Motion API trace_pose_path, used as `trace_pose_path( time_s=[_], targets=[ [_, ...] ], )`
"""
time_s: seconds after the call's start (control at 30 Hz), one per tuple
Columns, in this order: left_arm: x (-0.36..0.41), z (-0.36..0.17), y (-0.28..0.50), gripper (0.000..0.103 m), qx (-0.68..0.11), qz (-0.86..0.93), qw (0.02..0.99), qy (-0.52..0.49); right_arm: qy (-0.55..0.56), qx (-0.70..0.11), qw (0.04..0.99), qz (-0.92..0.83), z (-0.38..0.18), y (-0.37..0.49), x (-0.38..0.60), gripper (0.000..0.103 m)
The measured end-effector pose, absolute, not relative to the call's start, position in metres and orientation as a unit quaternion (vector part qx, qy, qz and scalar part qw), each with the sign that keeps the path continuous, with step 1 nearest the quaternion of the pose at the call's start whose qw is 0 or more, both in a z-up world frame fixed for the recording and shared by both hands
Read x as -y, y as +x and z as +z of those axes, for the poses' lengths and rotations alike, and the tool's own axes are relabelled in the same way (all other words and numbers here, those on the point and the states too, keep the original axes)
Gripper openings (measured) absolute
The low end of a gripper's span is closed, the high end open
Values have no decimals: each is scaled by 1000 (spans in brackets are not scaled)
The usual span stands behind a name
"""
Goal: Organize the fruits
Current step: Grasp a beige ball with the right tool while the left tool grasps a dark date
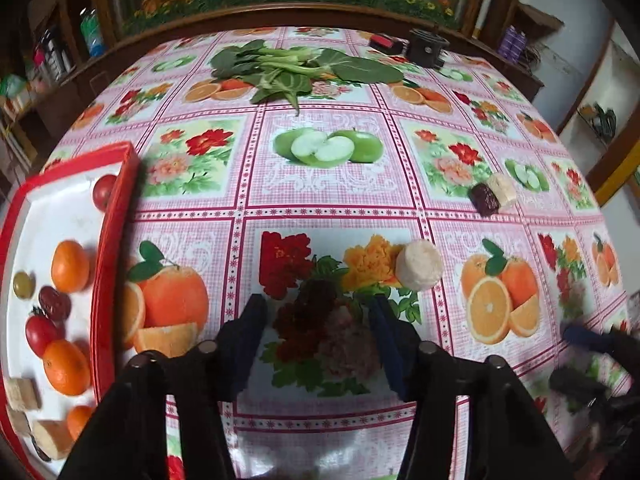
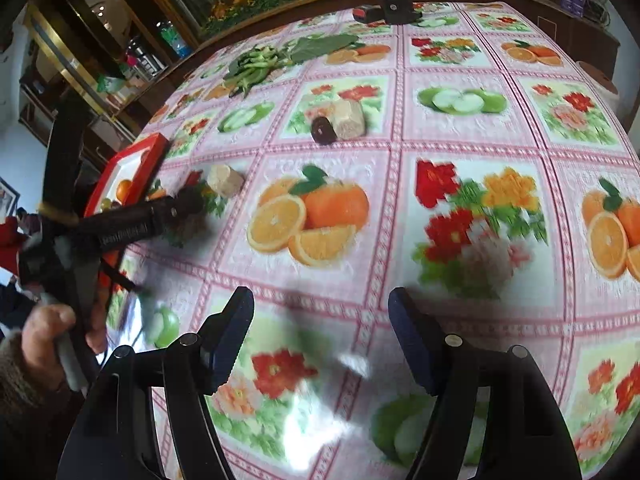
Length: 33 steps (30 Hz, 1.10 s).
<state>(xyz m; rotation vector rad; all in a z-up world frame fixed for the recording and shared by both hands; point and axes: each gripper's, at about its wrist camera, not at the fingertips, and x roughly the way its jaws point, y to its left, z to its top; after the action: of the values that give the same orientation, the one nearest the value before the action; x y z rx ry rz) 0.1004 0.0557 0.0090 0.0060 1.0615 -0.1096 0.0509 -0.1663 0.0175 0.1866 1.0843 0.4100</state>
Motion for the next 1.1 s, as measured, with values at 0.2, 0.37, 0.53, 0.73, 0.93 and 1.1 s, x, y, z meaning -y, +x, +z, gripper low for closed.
trace_pose_path(
  time_s=[0.2,0.37,0.53,0.73,0.93,1.1],
  targets=[
    [-72,11,103,23,-501,-54,864,-19,67,-487,841,227,25,78,127,70],
    [-78,13,92,23,-502,-62,863,-25,18,-476,843,250,20,97,81,70],
    [-84,12,85,23,-503,-70,861,-32,-30,-468,847,252,13,110,50,61],
    [-87,10,84,23,-498,-79,863,-37,-101,-452,854,238,8,112,32,26],
    [-86,12,80,23,-492,-82,866,-36,-97,-451,857,229,13,103,39,26],
    [-79,15,67,23,-487,-88,868,-33,-88,-451,860,223,21,85,50,26]
  ],
)
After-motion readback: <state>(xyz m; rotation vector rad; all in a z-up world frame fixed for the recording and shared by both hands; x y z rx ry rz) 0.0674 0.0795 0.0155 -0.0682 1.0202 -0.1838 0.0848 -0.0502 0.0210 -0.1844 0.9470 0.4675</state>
